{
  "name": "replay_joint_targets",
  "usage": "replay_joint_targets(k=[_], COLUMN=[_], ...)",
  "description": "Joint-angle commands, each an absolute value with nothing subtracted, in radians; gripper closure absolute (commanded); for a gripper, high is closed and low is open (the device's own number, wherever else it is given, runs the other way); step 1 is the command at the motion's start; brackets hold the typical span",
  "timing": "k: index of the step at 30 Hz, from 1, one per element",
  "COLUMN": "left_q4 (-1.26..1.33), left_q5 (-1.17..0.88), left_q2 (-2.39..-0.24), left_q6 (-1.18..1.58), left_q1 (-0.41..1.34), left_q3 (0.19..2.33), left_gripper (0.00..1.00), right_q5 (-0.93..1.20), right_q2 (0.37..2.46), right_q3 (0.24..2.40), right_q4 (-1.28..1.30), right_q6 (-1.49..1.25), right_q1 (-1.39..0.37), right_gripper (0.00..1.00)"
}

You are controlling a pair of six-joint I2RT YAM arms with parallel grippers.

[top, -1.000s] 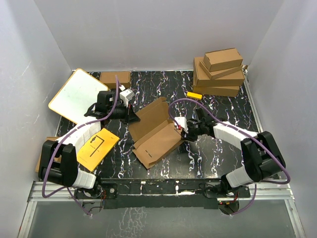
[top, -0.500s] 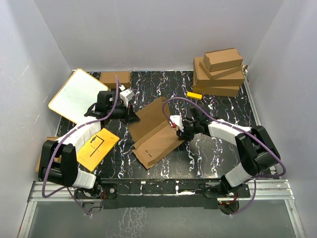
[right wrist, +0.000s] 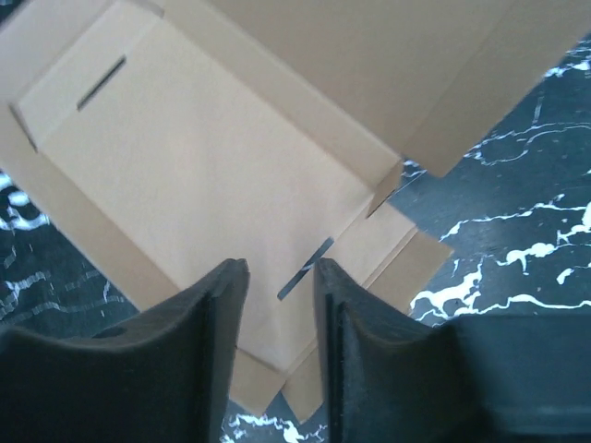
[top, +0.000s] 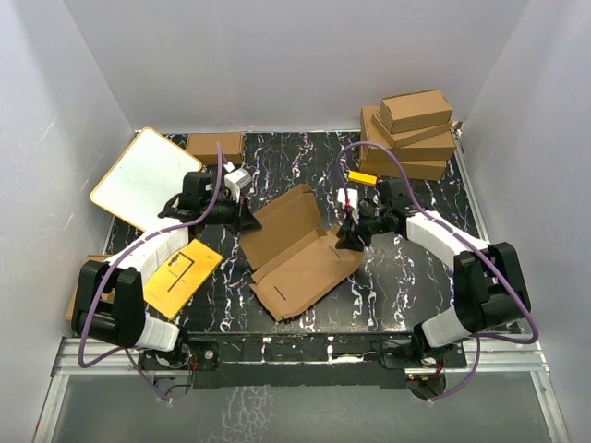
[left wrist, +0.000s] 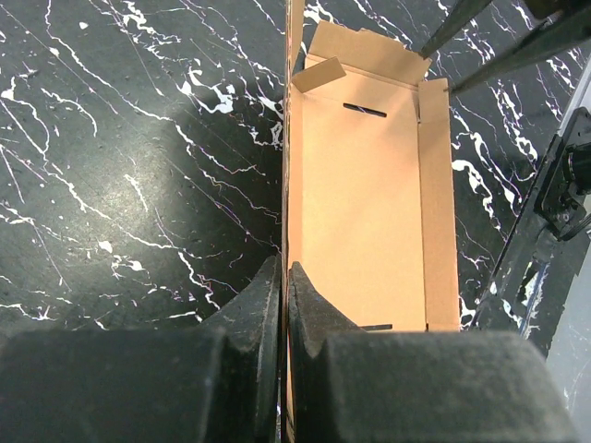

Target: Fold the paper box

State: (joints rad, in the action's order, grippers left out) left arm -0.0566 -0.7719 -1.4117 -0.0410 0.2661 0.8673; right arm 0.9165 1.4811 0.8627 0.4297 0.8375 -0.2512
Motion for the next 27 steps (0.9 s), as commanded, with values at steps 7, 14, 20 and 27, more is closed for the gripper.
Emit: replay_joint_targets(k=[7, 14, 20, 27], left_q4=[-0.044, -0.036, -0.021, -0.004], left_q5=[-0.815, -0.828, -0.848, -0.867], left_q2=[-1.373, -1.373, -1.376, -1.378], left_q6=[-0.04, -0.032, -0.022, -0.009], left_q1=[0.271, 0.27, 0.271, 0.271], left_q3=[0.855, 0.857, 0.854, 0.848], left_gripper=[1.0, 1.0, 1.0, 1.0], right_q5=[0.865, 0.859, 0.895, 0.895], right_q2=[1.73, 1.807, 1.835, 1.846], right_q3=[1.052, 1.068, 1.069, 1.068], right_q4=[0.188, 0.183, 0.178, 0.178], right_q6=[0.39, 0.384, 0.385, 0.387], right_q1=[-0.233, -0.275, -0.312, -0.314], right_gripper=[0.86, 0.88, 0.88, 0.87])
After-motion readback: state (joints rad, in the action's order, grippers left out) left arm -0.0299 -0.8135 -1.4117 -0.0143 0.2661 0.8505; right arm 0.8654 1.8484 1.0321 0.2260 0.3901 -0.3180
